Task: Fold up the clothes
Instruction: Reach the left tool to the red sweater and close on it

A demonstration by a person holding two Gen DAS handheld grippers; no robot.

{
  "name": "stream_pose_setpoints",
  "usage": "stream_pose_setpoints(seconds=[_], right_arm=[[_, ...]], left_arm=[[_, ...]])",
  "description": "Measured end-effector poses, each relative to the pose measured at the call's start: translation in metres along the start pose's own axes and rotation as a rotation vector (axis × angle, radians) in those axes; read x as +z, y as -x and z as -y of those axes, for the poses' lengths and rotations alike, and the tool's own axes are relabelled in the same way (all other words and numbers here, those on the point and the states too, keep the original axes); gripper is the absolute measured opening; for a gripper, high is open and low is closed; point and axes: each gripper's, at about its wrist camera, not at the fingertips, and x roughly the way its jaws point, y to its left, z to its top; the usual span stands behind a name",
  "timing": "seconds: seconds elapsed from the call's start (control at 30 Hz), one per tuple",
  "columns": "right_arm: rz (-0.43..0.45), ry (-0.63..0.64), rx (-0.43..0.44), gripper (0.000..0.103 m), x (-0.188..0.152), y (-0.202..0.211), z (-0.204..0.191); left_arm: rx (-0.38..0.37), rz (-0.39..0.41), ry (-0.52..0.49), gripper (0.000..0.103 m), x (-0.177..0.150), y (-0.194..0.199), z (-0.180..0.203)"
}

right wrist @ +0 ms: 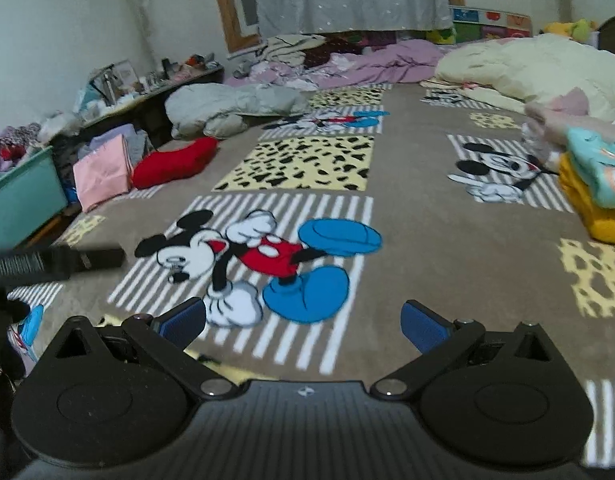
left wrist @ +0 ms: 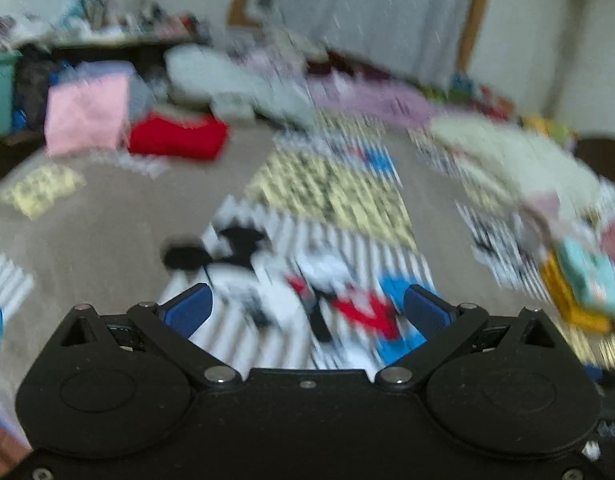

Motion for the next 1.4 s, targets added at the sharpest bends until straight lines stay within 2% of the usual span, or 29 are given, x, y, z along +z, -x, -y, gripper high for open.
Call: stream_pose_setpoints(seconds=[0.03, 0.17, 0.23, 0.33, 0.4, 0.5, 0.6, 0.7, 0.83, 1.0, 1.17, 1.2, 1.23, 1.27, 1.3, 1.33, 1.37, 1.4], right_arm=[[0.011, 0.007, 0.011, 0.103, 0.003, -0.007, 0.003], [0.080, -0.002, 0.060, 0.103, 0.012, -0.038, 0.018], [0.112, -0.021, 0.076, 0.103, 0.016, -0.056, 0.027], [0.157, -0.042, 0.095, 0.103, 0.023, -0.088, 0.044], [0.162, -0.038, 0.075, 0.103, 0.026, -0.109, 0.055], [0.120, -0.082, 0.084, 0.103, 0.024, -0.141, 0.074], [0.101, -0.226, 0.139, 0.103, 0.016, -0.163, 0.099], [0.098, -0.244, 0.134, 0.103, 0.007, -0.175, 0.106], [0.105, -0.216, 0.167, 0.103, -0.001, -0.180, 0.103], [0.119, -0.214, 0.200, 0.103, -0.004, -0.180, 0.103], [0.125, -0.214, 0.209, 0.103, -0.004, -0.180, 0.103], [0.125, -0.212, 0.207, 0.103, -0.004, -0.180, 0.102], [0.125, -0.210, 0.206, 0.103, -0.004, -0.180, 0.102], [0.126, -0.210, 0.205, 0.103, -0.004, -0.180, 0.102], [0.126, -0.210, 0.205, 0.103, -0.004, -0.180, 0.102], [0.126, -0.210, 0.205, 0.103, -0.004, -0.180, 0.102], [0.127, -0.211, 0.206, 0.103, -0.004, -0.180, 0.102], [0.127, -0.212, 0.206, 0.103, -0.004, -0.180, 0.102]], left_arm=[[0.012, 0.027, 0.014, 0.103, 0.007, -0.006, -0.007], [0.049, -0.021, 0.058, 0.103, 0.041, -0.046, -0.036], [0.038, -0.005, 0.106, 0.103, 0.058, -0.069, -0.053], [0.075, 0.024, 0.126, 0.101, 0.083, -0.102, -0.072], [0.087, 0.035, 0.131, 0.100, 0.097, -0.125, -0.081], [0.090, 0.054, 0.159, 0.089, 0.119, -0.160, -0.095], [0.131, 0.077, 0.162, 0.086, 0.135, -0.195, -0.105], [0.182, 0.095, 0.180, 0.084, 0.149, -0.233, -0.119], [0.254, 0.099, 0.208, 0.068, 0.155, -0.281, -0.135], [0.328, 0.115, 0.260, 0.066, 0.160, -0.332, -0.153], [0.389, 0.118, 0.233, 0.066, 0.176, -0.364, -0.162], [0.397, 0.089, 0.229, 0.065, 0.177, -0.372, -0.165], [0.406, 0.060, 0.224, 0.056, 0.177, -0.381, -0.168], [0.411, 0.033, 0.219, 0.052, 0.176, -0.389, -0.171], [0.395, 0.024, 0.210, 0.044, 0.173, -0.392, -0.173], [0.389, 0.027, 0.185, 0.031, 0.171, -0.392, -0.171], [0.380, 0.024, 0.163, 0.025, 0.169, -0.390, -0.169], [0.372, 0.019, 0.146, 0.012, 0.168, -0.386, -0.168]])
